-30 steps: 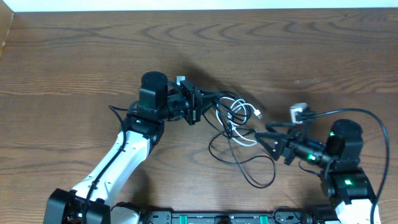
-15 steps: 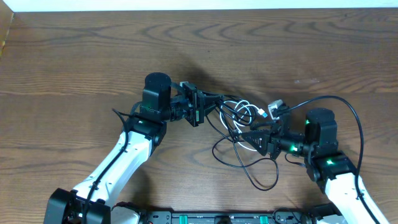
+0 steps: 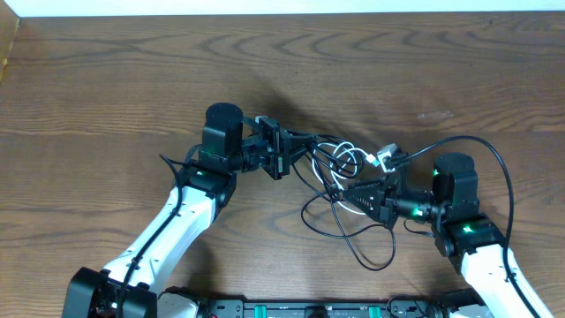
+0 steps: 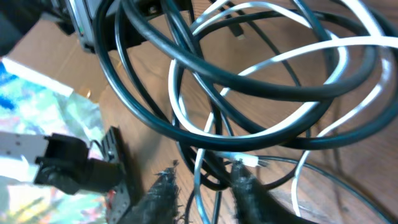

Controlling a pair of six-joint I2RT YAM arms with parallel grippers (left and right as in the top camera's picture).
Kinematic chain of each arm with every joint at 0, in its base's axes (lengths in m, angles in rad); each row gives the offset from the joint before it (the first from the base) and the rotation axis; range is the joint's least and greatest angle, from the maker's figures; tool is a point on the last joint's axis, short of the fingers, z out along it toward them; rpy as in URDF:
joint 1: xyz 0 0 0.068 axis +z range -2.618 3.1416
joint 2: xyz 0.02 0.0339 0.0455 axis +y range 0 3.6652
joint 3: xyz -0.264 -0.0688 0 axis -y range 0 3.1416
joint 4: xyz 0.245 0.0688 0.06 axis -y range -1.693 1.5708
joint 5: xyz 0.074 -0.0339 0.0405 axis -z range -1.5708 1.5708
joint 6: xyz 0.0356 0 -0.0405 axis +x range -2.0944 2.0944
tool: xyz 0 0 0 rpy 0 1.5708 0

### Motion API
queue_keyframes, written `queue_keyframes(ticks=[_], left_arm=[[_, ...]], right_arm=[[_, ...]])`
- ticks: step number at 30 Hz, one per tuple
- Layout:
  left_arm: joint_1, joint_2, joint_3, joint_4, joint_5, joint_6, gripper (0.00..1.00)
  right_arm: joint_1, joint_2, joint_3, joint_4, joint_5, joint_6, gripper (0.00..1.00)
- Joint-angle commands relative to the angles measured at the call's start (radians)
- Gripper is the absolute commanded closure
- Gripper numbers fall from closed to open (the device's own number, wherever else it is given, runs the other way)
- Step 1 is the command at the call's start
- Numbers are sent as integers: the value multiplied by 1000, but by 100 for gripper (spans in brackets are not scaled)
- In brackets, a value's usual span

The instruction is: Untangle cables

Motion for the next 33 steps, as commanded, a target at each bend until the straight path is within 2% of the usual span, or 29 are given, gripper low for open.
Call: queue_keyframes(ticks=[1,2,9,14,16,19,24,26,33], left_arm=[[-2,-2,11,2,4,-13,92],[-2,-2,11,2,4,-12,92],[-1,-2,11,3,-48,-12,92],[-1,-2,11,3,-63,-13,92],[-2,-2,11,3,-60,-13,92],[-2,-2,11,3,-55,-12,92],[-2,-2,11,3,-55,-12,92],[-2,-2,11,3,-55,-8,92],[-2,-2,11,3,-55,-8,92]], right_arm=[[11,2,-8,-2,-48,-1,94],[11,2,-8,-1,-49,5,99],[11,2,-8,-4,-133,21,99],[11,1,-8,-50,-90,-4,99],[11,1,-8,-60,-45,-10,91],[11,1,-8,-39,28,-10,69],[11,2,-8,-13,80,-9,50],[11,2,-8,-13,81,-10,45],[41,9,-8,-13,132,-62,40]])
